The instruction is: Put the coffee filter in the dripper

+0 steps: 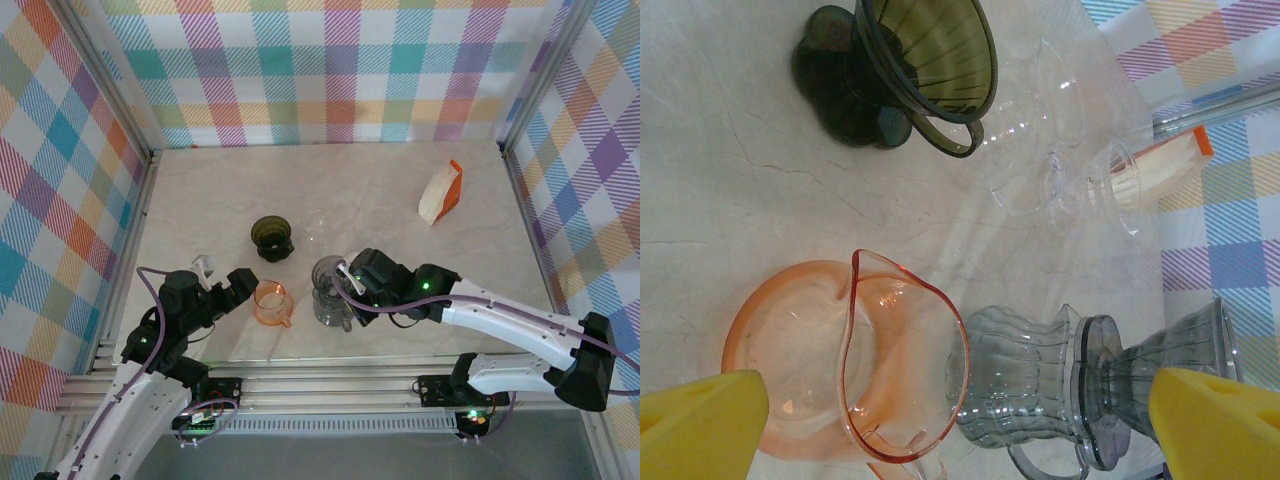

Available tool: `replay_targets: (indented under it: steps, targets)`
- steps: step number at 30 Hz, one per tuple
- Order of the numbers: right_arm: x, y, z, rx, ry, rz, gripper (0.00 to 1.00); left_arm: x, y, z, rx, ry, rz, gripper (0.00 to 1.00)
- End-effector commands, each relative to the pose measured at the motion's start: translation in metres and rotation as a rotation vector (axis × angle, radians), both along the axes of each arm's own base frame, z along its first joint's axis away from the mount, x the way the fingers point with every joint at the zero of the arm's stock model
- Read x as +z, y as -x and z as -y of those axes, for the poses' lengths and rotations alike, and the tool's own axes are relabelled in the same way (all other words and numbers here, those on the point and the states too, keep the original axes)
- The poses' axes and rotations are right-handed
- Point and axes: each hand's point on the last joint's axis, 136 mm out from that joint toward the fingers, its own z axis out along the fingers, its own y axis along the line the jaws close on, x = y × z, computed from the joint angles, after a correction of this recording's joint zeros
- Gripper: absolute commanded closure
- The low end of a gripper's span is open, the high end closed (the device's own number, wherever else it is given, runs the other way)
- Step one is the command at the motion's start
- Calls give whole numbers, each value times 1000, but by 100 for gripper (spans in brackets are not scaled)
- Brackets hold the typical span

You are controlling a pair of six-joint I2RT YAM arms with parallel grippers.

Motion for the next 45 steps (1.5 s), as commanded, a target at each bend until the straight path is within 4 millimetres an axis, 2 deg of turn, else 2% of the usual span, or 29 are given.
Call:
replay_targets:
  steps: [1,15,17,20,22,25,28,34,37,39,41,45]
  targets:
    - [10,-4,-1,-8,4,29,100,8,3,4,-30,6,15,2]
    - [-3,-1,-6,-11,21,2,99,6,3,4,-28,4,12,2]
    - [-3,-1,-6,-13,14,1,88,6,4,4,-29,5,12,2]
    - [0,0,-6,-19,-7,7,62,6,4,4,-31,6,13,2]
    - [4,0,-5,-23,-25,16,50,7,4,4,-29,6,16,2]
    - [10,-1,-3,-37,-41,33,42,9,3,4,-26,8,19,1]
    - [18,-4,3,-73,-63,62,39,11,3,4,-31,11,23,1]
    - [46,-25,31,-230,-113,210,35,18,3,3,-33,-5,36,2]
    - [56,-34,44,-313,-137,252,34,26,2,8,-56,7,55,12]
    - [56,-41,56,-380,-136,257,35,33,-2,13,-88,9,74,28]
    - [52,-49,68,-438,-129,237,37,36,-7,16,-107,-20,71,40]
    - [32,-59,87,-532,-121,183,39,44,-21,33,-191,-82,59,42]
